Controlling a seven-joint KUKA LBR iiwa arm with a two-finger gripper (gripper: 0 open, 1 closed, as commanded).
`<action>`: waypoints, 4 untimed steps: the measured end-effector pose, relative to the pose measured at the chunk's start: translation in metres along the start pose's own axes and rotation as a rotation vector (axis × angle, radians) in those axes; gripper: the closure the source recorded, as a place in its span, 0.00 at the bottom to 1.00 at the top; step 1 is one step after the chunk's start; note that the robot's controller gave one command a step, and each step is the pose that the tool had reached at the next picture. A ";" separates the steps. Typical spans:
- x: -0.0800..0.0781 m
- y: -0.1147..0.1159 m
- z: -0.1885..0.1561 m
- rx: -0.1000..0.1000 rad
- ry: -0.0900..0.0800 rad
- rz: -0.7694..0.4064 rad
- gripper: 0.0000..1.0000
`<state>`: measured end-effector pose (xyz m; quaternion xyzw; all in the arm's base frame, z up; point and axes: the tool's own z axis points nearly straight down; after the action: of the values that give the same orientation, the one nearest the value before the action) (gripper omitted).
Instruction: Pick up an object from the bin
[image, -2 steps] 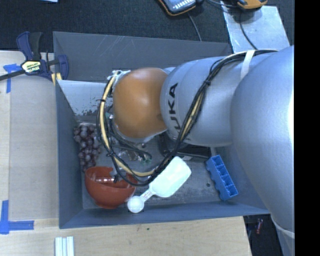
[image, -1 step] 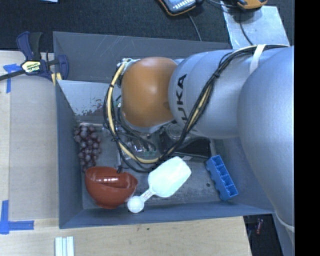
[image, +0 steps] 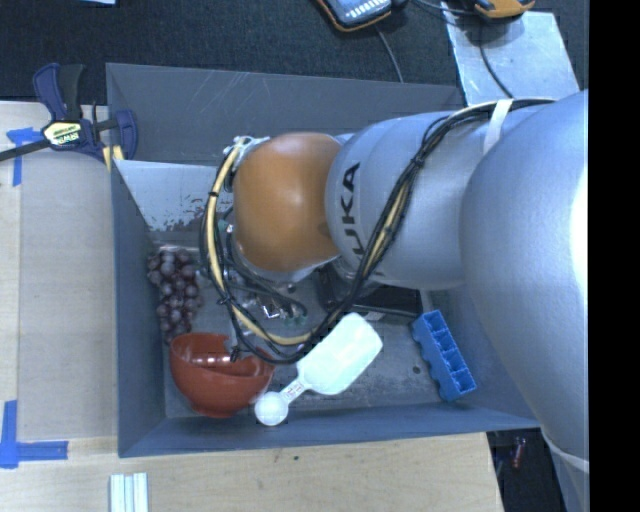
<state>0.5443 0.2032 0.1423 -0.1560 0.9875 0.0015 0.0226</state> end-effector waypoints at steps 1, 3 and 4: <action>-0.065 0.018 0.019 0.001 -0.012 -0.209 0.00; -0.043 0.001 0.028 0.000 -0.017 -0.215 0.00; -0.030 0.014 0.046 0.000 -0.009 -0.301 0.00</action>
Offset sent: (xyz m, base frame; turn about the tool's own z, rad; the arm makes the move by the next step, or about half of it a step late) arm 0.0239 0.0168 -0.0393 -0.3318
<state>0.5705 0.2263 0.0981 -0.3025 0.9528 -0.0013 0.0270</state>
